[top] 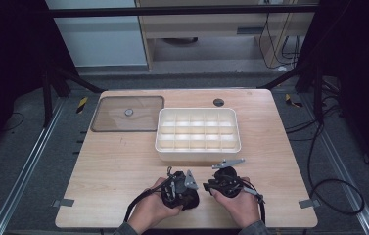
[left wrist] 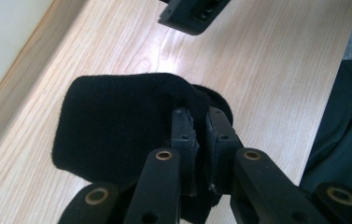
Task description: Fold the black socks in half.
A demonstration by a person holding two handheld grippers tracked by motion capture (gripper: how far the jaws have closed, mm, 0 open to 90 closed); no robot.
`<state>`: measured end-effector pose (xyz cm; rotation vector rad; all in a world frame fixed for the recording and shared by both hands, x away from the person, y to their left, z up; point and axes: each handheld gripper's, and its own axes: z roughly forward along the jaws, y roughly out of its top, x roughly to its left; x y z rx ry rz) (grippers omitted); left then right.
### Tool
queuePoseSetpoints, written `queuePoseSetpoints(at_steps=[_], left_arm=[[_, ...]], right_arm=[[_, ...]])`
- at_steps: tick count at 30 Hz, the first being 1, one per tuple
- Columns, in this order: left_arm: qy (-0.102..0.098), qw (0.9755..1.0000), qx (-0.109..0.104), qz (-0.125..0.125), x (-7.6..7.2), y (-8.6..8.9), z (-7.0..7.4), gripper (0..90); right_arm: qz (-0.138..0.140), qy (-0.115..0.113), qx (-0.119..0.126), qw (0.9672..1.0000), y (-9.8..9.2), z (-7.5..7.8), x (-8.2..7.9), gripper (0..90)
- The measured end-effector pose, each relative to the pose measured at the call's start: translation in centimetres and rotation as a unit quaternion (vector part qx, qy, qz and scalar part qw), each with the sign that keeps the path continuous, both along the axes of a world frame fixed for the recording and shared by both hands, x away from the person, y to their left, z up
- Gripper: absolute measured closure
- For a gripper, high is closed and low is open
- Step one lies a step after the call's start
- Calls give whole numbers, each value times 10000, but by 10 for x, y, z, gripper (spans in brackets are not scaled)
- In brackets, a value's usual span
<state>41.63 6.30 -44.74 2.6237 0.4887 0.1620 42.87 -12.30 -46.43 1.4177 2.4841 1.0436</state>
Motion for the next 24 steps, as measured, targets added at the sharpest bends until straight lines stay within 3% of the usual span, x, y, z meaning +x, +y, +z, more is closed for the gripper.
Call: queuePoseSetpoints(at_steps=[24], left_arm=[[177,9998,-58,-50,10,-23,-8,829]], right_arm=[[-299,-45,10,9995,-24,3,3,693]])
